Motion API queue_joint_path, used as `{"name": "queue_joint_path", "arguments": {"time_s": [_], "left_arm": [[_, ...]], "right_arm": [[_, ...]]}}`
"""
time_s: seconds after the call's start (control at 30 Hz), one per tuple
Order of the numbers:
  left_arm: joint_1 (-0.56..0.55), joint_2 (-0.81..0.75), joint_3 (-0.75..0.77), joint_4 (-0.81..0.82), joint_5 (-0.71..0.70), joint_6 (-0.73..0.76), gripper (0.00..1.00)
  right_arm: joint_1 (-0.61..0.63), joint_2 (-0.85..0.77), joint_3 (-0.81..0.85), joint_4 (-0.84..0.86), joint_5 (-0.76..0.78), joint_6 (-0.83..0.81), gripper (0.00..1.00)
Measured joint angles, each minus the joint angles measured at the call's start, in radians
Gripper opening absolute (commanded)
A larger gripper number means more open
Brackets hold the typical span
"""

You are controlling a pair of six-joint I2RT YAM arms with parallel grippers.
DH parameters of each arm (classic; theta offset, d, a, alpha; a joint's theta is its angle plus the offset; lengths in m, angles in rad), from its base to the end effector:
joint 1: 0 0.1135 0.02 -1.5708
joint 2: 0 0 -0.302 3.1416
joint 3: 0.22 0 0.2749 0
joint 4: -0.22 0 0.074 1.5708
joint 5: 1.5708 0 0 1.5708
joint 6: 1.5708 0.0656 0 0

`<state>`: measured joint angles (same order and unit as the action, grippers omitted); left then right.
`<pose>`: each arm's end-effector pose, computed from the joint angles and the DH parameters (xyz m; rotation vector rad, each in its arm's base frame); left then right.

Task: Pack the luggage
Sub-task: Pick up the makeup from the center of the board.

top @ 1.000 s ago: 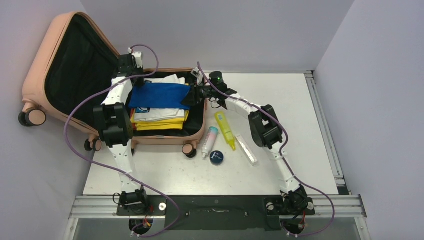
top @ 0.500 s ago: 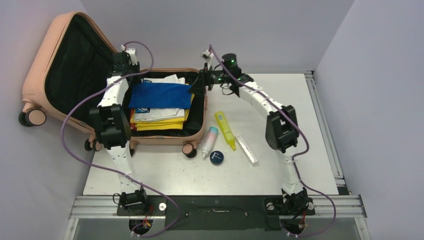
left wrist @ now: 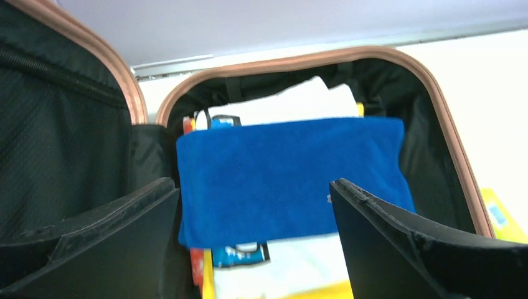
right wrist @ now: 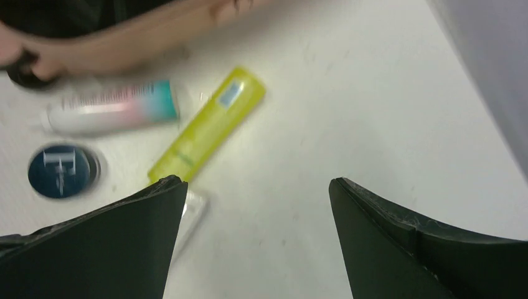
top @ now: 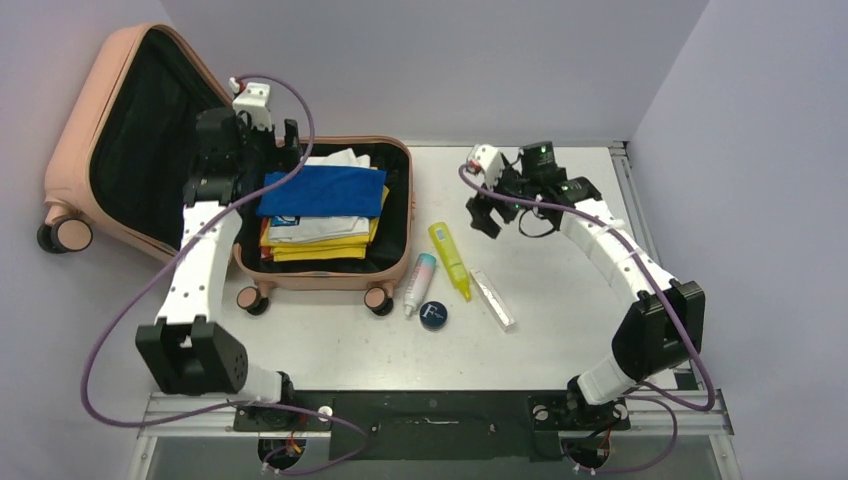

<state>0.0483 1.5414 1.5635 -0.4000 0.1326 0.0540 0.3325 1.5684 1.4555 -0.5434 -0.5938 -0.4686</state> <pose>0.4072 0.0110 0.4300 0.0932 1.9435 -0.0614 0.3607 0.1634 0.3666 -1.1268 1.8381 0.5794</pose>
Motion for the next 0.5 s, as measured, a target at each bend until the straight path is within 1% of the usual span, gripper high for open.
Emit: {"name": "queue_joint_path", "arguments": {"time_s": [0.13, 0.2, 0.23, 0.37, 0.5], "left_arm": [[-0.006, -0.208, -0.192, 0.007, 0.009, 0.056, 0.96], [-0.001, -0.286, -0.282, 0.007, 0.005, 0.082, 0.96], [-0.001, -0.319, -0.325, 0.008, 0.002, 0.091, 0.96], [0.003, -0.415, -0.476, 0.005, -0.006, 0.115, 0.96], [0.044, -0.466, -0.543, -0.008, 0.03, 0.117, 0.96]], "right_arm": [[0.016, -0.042, -0.158, -0.138, 0.13, -0.119, 0.84], [0.024, -0.047, -0.234, -0.203, 0.193, -0.161, 0.83], [0.025, -0.047, -0.244, -0.212, 0.2, -0.166, 0.82], [0.068, -0.047, -0.346, -0.251, 0.275, -0.191, 0.8], [0.128, -0.047, -0.406, -0.272, 0.306, -0.19, 0.8]]}}
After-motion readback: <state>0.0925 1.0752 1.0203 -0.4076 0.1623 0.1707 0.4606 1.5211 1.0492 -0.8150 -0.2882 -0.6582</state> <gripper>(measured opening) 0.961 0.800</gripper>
